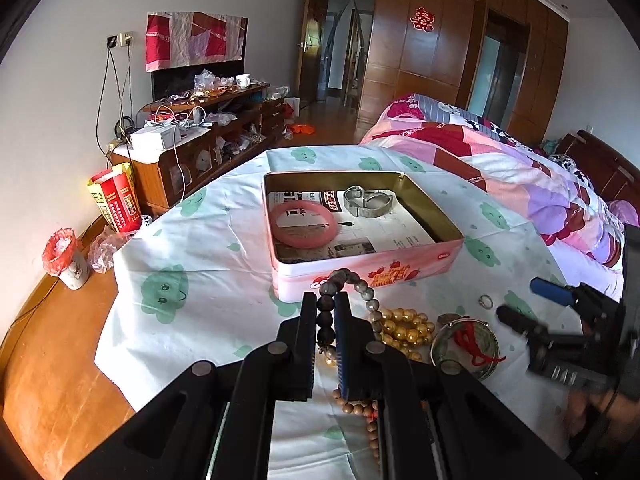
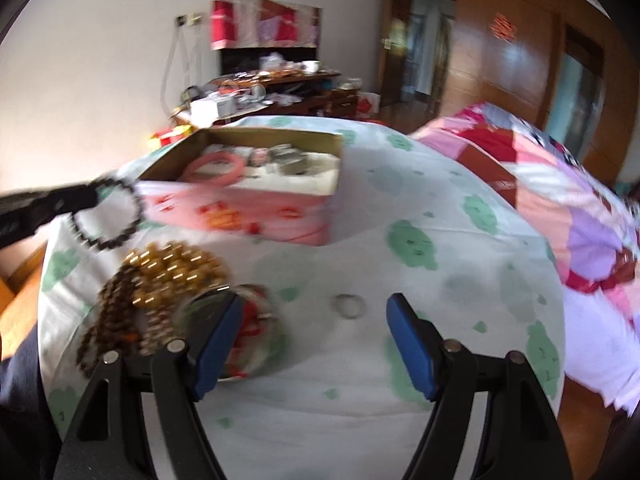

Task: Organize jewelry
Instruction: 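Grasp the silver bangle beside the jade bangle with the right tool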

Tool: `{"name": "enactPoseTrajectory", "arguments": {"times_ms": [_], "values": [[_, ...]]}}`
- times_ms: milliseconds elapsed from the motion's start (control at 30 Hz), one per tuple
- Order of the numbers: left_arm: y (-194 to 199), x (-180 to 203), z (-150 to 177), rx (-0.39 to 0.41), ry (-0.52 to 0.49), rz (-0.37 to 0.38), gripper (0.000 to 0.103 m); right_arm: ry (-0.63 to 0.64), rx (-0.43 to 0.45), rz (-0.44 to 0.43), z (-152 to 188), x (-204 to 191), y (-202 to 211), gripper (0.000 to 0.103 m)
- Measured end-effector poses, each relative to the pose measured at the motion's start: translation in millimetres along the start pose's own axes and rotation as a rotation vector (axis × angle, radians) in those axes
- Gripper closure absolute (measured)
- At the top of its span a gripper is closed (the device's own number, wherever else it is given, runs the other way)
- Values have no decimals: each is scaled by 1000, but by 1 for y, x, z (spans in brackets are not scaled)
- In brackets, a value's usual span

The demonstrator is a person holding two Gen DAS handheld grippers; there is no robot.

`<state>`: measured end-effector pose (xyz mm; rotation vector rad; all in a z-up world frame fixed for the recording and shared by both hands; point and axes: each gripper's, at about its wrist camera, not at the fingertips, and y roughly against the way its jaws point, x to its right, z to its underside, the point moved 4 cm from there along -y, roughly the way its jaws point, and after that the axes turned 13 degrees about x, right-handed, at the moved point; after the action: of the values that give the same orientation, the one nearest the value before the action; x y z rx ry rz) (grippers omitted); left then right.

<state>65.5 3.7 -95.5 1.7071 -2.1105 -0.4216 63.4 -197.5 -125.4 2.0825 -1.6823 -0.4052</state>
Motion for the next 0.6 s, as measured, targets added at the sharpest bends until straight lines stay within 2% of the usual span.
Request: {"name": "enactPoseTrajectory", "arguments": {"times_ms": [100, 167, 267, 333, 433, 600], "values": [[-4, 0, 3, -13, 3, 3, 96, -54, -15, 37, -2, 24, -4, 28], [-5, 1, 5, -20, 2, 3, 95, -85, -9, 20, -4, 27, -3, 32], [-7, 1, 7, -25, 1, 5, 95, -66, -13, -21, -4, 16, -3, 46], [-7, 1, 7, -26, 1, 5, 95, -42, -31, -63, -1, 4, -7, 63], [-8, -2, 8, -28, 7, 2, 95, -11, -59, -93, 6, -7, -10, 74], [-10, -5, 9, -34, 12, 2, 95, -35, -45, -102, 4, -3, -4, 74]]}}
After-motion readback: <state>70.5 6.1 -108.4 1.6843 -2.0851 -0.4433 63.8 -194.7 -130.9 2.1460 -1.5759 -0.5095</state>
